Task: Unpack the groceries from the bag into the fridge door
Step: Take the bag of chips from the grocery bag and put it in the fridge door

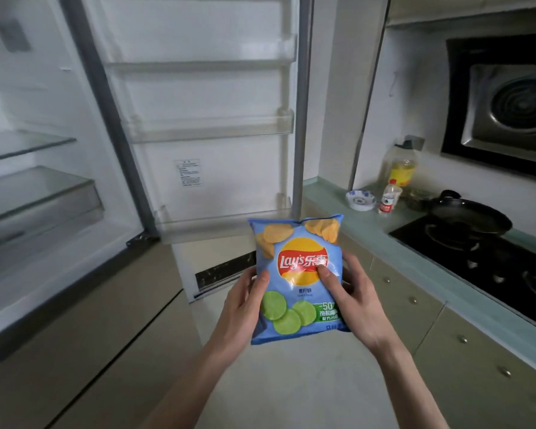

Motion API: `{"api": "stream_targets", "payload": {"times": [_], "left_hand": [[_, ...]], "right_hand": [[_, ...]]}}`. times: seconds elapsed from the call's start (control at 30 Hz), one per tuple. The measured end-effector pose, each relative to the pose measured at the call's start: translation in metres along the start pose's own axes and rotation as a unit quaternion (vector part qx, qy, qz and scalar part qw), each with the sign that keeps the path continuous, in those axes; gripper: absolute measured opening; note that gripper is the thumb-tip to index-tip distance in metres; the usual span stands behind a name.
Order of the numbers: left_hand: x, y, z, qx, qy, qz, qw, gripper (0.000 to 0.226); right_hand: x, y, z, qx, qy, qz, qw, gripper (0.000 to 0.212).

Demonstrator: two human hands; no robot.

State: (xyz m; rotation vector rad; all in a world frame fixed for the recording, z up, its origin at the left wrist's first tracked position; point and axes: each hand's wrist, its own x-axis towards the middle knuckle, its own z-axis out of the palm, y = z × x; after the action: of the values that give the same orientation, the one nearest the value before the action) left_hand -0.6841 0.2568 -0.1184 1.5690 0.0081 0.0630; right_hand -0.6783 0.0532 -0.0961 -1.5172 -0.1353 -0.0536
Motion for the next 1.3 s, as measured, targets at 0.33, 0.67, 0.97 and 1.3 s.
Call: {"api": "stream_targets", "payload": {"times": [0.33, 0.67, 0.97, 1.3], "left_hand": [[0.064, 0.003, -0.068, -0.03, 0.067, 0.022, 0.997, 0.03], [0.155, 0.013, -0.092, -0.044, 0.134, 0.02, 0.99, 0.033], [0.226, 0.019, -0.121, -0.067, 0.206, 0.012, 0.976, 0.03], [0.264, 0.03, -0.169, -0.011, 0.217, 0.049, 0.975, 0.037]], "right_hand": [[0.082, 0.005, 0.073, 0.005, -0.052, -0.013, 0.999, 0.041], [0.199, 0.018, 0.109, 0.023, -0.109, -0.011, 0.994, 0.043], [0.297, 0.04, 0.148, 0.0, -0.181, -0.01, 0.983, 0.041], [0.358, 0.046, 0.196, -0.014, -0.189, -0.047, 0.981, 0.05]]}}
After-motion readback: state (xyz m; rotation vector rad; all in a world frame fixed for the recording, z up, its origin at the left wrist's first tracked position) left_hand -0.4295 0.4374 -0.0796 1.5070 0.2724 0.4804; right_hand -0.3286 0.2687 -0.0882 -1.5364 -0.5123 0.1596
